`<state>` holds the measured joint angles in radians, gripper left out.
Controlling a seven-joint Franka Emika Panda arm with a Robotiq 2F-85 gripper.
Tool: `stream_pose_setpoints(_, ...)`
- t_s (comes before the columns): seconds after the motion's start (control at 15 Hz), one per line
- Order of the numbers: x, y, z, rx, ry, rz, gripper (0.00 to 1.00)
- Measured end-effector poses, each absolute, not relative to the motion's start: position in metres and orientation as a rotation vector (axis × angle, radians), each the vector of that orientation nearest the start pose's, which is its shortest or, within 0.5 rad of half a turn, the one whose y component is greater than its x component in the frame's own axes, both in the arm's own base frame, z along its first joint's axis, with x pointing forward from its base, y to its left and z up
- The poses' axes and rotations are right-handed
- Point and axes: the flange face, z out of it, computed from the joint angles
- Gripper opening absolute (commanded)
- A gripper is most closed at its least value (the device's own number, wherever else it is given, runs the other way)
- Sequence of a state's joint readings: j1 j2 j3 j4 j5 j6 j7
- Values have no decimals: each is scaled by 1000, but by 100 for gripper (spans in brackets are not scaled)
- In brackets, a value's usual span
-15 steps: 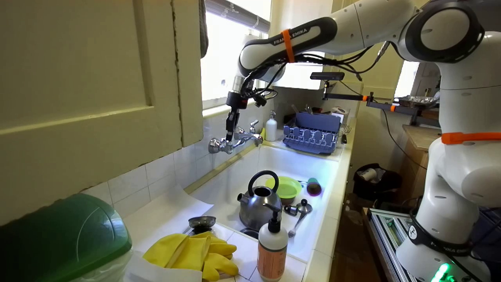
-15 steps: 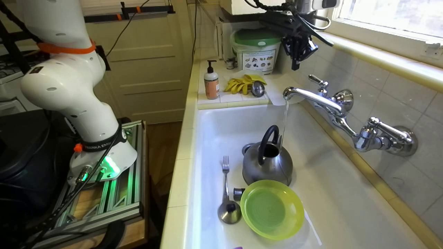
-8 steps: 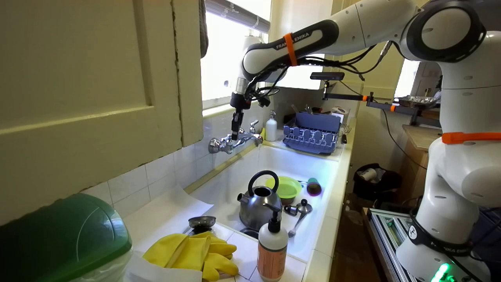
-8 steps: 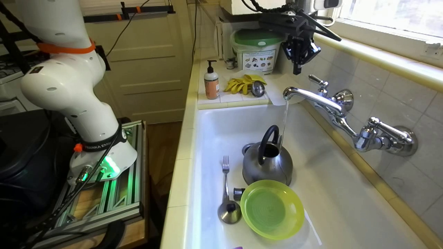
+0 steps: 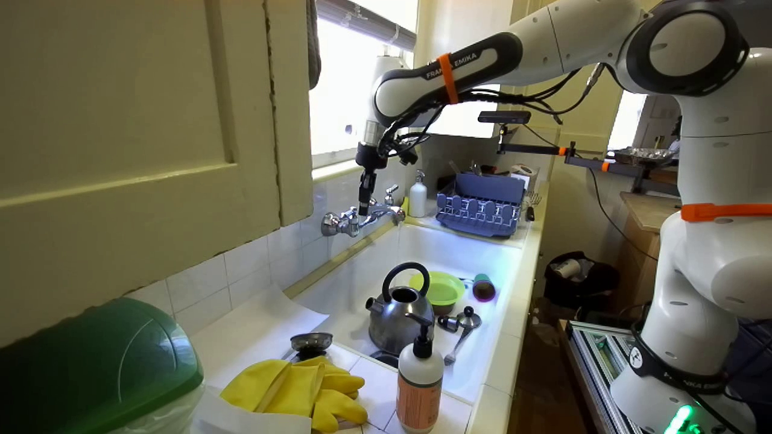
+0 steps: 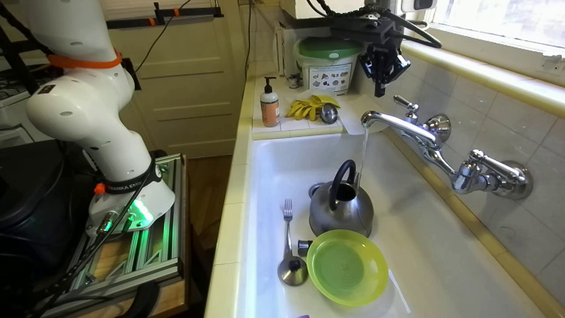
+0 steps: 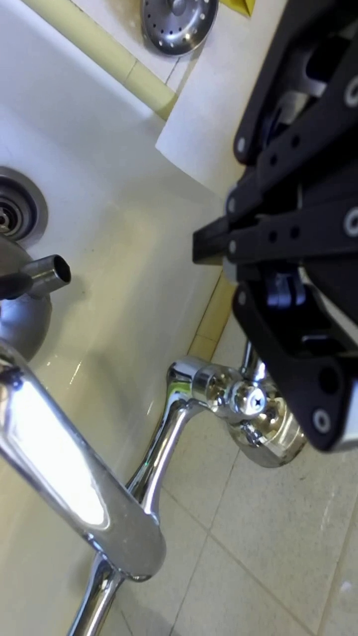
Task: Open the tap, then close it
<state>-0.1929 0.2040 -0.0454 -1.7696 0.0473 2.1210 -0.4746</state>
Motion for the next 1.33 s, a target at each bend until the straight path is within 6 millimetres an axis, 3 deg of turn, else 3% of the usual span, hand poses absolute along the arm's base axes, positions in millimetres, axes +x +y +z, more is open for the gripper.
stream_pose_setpoints(0.27, 604, -140, 456, -3119, -433, -182, 0)
stream_pose_setpoints(0.33, 598, -138, 455, -3116, -456, -160, 26)
stream_pose_setpoints(0.4, 592, -135, 454, -3115, -467, -144, 27)
stream_pose_setpoints(0.53, 579, -132, 458, -3111, -449, -143, 40)
stream_pose_setpoints(0.67, 568, -141, 476, -3131, -325, -192, 56)
stream_pose_setpoints(0.93, 549, -196, 545, -3170, -21, -389, 87)
stream_pose_setpoints(1.07, 544, -214, 568, -3170, 139, -480, 99)
stream_pose_setpoints(1.33, 550, -219, 577, -3156, 322, -592, 100)
